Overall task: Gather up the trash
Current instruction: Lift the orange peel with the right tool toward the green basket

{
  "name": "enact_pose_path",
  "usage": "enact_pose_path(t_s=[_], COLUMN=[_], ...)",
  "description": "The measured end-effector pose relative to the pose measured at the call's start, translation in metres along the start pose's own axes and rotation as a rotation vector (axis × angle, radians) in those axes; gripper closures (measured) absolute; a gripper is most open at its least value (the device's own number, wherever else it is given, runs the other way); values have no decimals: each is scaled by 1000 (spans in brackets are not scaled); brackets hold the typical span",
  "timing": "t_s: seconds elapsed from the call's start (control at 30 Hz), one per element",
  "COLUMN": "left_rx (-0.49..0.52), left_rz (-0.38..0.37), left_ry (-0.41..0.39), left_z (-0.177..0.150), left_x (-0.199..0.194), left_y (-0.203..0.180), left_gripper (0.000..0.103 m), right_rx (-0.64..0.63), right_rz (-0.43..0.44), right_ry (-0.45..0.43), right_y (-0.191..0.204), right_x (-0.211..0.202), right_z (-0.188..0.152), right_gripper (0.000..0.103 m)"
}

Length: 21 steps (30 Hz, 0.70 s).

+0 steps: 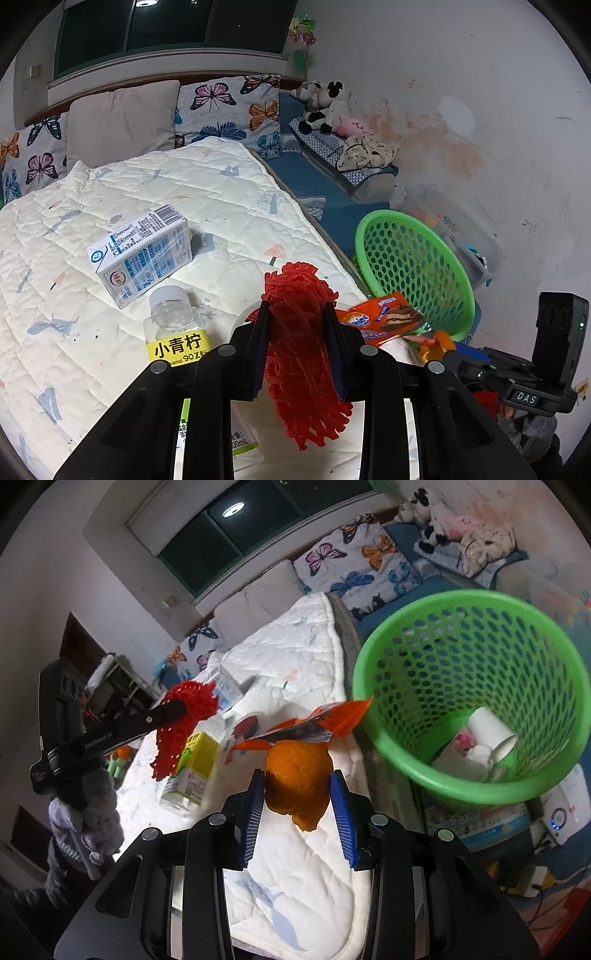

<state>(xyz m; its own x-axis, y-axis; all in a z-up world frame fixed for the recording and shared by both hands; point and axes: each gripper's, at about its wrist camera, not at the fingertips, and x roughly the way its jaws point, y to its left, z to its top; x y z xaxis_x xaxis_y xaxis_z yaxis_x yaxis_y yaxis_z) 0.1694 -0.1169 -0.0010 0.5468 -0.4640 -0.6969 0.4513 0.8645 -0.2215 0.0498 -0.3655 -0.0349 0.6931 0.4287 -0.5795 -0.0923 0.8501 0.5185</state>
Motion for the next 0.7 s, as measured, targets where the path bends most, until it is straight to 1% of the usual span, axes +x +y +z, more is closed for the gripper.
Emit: enact_pose_path(t_s=[0.4, 0.7], left_rx=[2, 2], left_rz=[-7, -4], left_ry=[3, -4], left_z=[-3, -1], left_x=[-1, -2], left_y=[-2, -2], left_gripper=[75, 75], right_rx=[-19, -9], right_rz=[-2, 47], right_ry=[-44, -52], right_y=[4, 5], right_x=[-17, -26], right_z=[7, 13], right_gripper=[66, 66])
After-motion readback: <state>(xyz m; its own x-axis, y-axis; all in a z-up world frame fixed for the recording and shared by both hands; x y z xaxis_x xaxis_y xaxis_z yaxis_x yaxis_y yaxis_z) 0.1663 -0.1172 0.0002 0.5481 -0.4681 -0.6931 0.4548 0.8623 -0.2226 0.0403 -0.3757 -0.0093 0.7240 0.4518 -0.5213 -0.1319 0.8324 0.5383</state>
